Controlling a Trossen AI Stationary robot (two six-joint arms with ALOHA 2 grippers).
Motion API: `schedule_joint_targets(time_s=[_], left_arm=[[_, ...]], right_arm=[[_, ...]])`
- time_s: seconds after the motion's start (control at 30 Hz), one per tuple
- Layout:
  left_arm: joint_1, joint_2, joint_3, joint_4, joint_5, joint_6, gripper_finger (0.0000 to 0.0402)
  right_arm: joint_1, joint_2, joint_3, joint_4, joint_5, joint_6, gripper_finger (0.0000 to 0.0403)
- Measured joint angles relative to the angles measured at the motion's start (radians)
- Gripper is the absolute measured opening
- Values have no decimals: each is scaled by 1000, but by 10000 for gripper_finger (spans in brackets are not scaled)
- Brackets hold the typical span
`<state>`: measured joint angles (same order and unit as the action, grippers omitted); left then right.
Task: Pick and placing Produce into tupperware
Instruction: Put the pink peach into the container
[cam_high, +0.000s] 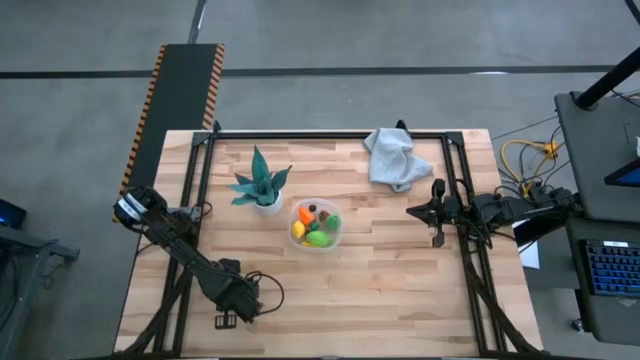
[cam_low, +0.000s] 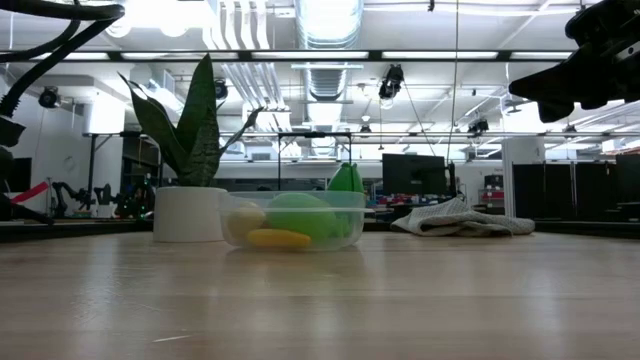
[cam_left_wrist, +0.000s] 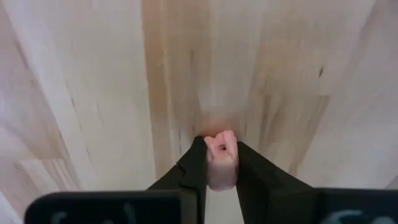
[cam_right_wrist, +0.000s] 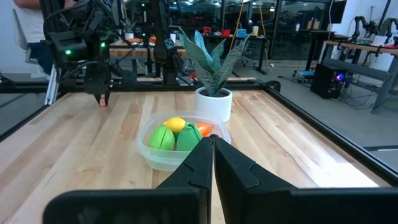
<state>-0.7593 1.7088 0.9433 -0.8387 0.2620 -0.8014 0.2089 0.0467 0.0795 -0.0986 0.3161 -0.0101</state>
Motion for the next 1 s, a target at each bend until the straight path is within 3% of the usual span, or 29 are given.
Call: schedule_joint_targets(time_s=[0.27, 0.47, 0.63, 0.83, 1.0], left_arm=[[73, 1, 30, -3, -48, 211, 37], [192, 1, 67, 37, -228, 385, 37], [272, 3, 131, 45, -299, 494, 34], [301, 2, 185, 38, -329, 573, 33], [333, 2, 232, 42, -474, 679, 32]], right_arm=[[0, 0, 0, 1, 0, 1, 9], [0, 0, 0, 4, 0, 1, 9], [0, 0, 0, 4, 0, 1, 9], [0, 0, 0, 1, 0, 1, 9], [0, 0, 0, 0, 0, 1, 9]])
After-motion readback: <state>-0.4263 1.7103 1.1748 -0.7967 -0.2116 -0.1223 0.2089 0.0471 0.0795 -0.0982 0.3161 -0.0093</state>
